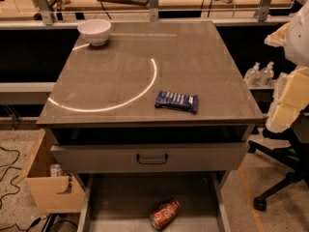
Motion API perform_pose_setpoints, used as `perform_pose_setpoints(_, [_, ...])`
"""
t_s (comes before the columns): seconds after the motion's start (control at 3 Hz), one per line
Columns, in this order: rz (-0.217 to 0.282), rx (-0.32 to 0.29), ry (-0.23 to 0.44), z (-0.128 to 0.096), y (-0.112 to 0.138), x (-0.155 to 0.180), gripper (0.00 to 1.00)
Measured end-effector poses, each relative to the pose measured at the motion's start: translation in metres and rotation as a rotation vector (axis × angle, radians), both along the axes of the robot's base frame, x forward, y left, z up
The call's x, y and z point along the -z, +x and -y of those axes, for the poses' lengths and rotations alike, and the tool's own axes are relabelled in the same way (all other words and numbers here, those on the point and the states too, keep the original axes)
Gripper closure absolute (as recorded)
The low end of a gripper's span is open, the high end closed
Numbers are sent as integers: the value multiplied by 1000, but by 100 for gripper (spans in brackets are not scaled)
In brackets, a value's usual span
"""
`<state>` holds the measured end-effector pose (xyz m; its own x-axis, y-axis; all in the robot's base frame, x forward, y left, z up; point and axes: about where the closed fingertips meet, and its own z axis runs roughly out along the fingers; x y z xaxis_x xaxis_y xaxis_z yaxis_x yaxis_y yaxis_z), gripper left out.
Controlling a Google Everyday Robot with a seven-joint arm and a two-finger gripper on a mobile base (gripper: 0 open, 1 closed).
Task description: Pick coke can from middle drawer and place on counter
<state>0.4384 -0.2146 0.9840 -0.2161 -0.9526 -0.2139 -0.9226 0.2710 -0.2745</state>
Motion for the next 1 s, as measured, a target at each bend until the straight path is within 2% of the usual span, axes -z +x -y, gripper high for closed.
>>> perform_pose_setpoints(0.33, [0,0,0,0,0,0,0])
perform_pose_setpoints(0.67, [-35,79,49,2,6,9,0])
perform_pose_setpoints(1.0, [-125,270,120,16,-5,31,0])
